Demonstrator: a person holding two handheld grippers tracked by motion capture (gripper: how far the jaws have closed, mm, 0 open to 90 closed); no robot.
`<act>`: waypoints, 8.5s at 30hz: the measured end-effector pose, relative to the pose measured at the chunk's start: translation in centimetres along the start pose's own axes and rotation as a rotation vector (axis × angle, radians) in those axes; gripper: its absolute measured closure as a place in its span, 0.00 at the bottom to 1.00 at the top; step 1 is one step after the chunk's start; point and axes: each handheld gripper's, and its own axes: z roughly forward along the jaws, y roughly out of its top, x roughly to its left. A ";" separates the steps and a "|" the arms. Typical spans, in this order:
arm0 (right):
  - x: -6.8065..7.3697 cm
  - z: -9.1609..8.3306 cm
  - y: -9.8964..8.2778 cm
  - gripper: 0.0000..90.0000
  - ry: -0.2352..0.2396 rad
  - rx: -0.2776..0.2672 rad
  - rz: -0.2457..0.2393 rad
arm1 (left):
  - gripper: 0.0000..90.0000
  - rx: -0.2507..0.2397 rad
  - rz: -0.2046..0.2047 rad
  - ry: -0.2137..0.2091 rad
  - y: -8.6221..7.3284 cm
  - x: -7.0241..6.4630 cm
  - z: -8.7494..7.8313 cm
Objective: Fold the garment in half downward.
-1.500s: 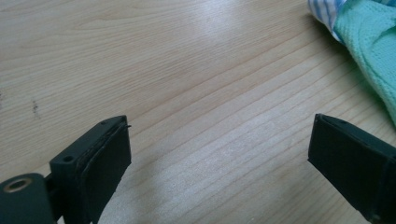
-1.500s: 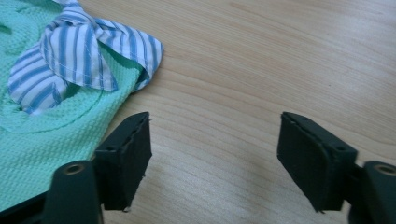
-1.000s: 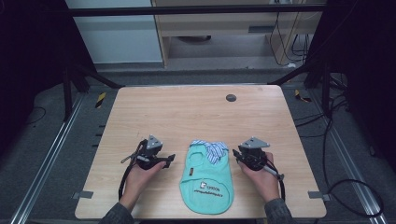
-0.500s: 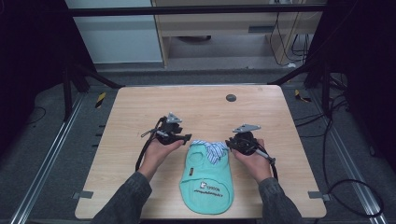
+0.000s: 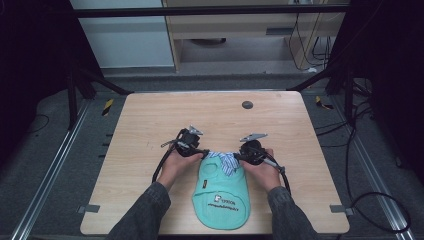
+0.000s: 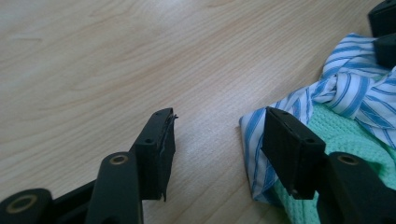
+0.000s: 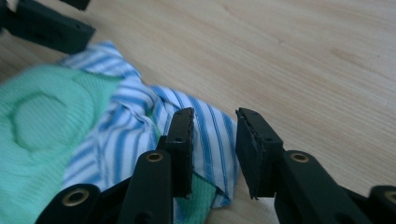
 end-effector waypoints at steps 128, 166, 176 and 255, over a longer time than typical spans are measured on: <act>-0.5 -5.5 10.4 0.93 0.097 0.032 -0.304 | 0.97 -0.040 0.230 -0.068 7.5 1.5 -8.0; 0.3 -5.8 8.6 0.93 0.047 -0.018 -0.342 | 0.97 -0.067 0.278 -0.005 6.4 -0.4 -8.3; 0.8 -5.8 7.5 0.93 0.060 -0.022 -0.358 | 0.97 -0.075 0.290 -0.009 5.3 -1.3 -8.7; 3.7 -5.9 0.5 0.91 0.112 -0.009 -0.402 | 0.97 -0.088 0.318 -0.076 -1.8 -4.3 -8.0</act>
